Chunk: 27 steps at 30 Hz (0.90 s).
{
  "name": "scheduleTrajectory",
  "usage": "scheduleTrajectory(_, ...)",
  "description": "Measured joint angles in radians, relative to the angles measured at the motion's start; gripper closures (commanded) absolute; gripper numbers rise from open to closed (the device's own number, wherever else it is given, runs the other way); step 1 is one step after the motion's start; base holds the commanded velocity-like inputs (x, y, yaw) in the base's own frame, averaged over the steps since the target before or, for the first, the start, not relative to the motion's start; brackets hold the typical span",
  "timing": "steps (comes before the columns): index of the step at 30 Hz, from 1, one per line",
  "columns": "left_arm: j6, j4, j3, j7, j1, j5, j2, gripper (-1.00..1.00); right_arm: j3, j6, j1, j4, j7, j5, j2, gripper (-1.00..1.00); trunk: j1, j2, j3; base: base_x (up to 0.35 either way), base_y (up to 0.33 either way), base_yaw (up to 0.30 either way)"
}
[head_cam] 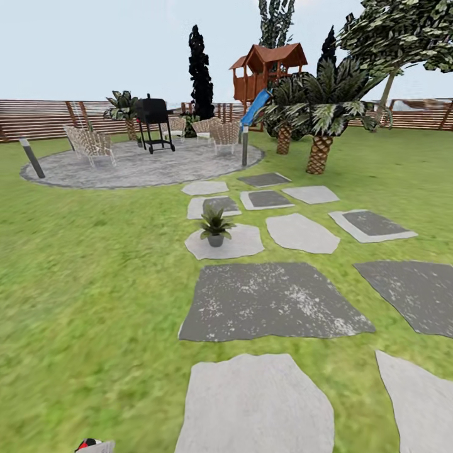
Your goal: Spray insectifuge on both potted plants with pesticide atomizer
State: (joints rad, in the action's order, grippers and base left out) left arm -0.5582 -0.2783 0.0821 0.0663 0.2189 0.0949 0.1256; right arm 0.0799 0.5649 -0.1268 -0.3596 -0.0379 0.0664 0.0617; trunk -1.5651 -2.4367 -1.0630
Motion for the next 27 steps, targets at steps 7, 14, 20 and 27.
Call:
scheduleTrajectory(7, 0.000, 0.000, 0.000, 0.000, 0.000, 0.000, 0.000, 1.00, 0.000, 0.000, 0.000, 0.000, 0.000, 0.000, 0.000, -1.00, 0.000, 0.000, 0.000, 0.340, 0.000, 0.000)
scheduleTrajectory(14, 0.000, 0.000, 0.000, 0.000, 0.000, -0.001, 0.000, 1.00, 0.000, 0.001, 0.000, 0.001, 0.000, 0.000, 0.000, -1.00, 0.000, 0.000, 0.000, 0.340, 0.000, 0.000)
scheduleTrajectory(20, 0.000, 0.000, 0.000, 0.000, 0.000, -0.002, 0.000, 1.00, 0.000, 0.002, 0.000, 0.001, 0.000, 0.001, 0.000, -1.00, 0.000, 0.000, 0.000, 0.340, 0.000, 0.000)
scheduleTrajectory(27, 0.000, 0.000, 0.000, 0.000, 0.000, -0.001, 0.000, 1.00, 0.000, 0.002, 0.000, 0.001, 0.000, 0.002, 0.000, -1.00, 0.000, 0.000, 0.000, 0.340, 0.000, 0.000)
